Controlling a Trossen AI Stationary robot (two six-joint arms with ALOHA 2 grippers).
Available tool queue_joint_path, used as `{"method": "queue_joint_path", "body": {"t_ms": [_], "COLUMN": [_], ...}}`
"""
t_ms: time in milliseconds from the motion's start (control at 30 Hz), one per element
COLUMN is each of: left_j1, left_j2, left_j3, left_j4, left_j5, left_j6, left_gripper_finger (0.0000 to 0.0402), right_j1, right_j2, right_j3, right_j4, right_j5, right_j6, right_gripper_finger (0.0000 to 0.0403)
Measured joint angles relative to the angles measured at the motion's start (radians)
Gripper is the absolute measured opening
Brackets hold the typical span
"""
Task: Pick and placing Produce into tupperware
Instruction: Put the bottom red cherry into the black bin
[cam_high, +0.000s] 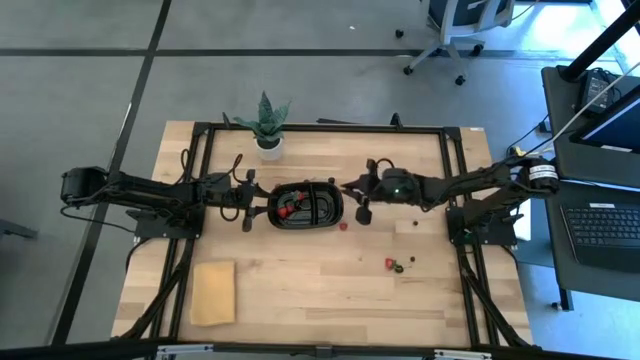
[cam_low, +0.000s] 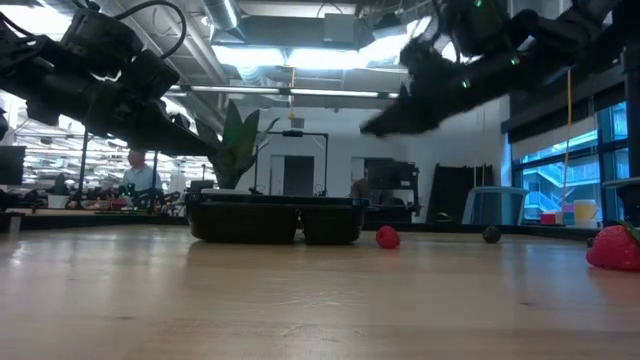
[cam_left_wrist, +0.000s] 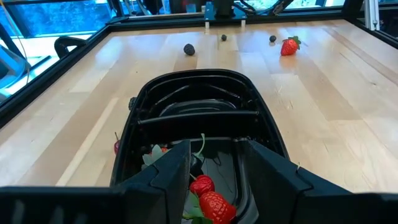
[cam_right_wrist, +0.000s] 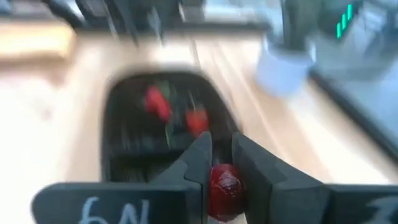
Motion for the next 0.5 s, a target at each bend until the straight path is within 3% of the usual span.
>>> {"method": "queue_joint_path", "body": {"t_ms": [167, 500], "left_j1": [0.0, 0.0], "left_j2": [0.0, 0.0], "left_j3": [0.0, 0.0], "left_j4": [0.0, 0.0], "left_j5": [0.0, 0.0], "left_j6": [0.0, 0.001], "left_gripper_finger": [0.0147, 0.0147], "right_j1": [0.0, 0.009], "right_j2": [0.027, 0.201], "right_j3": [0.029, 0.39], "right_j4": [0.132, -0.208], "right_j5": [-0.034, -0.036], "right_j6": [-0.034, -0.093], "right_gripper_finger": [0.0061, 0.0061]}}
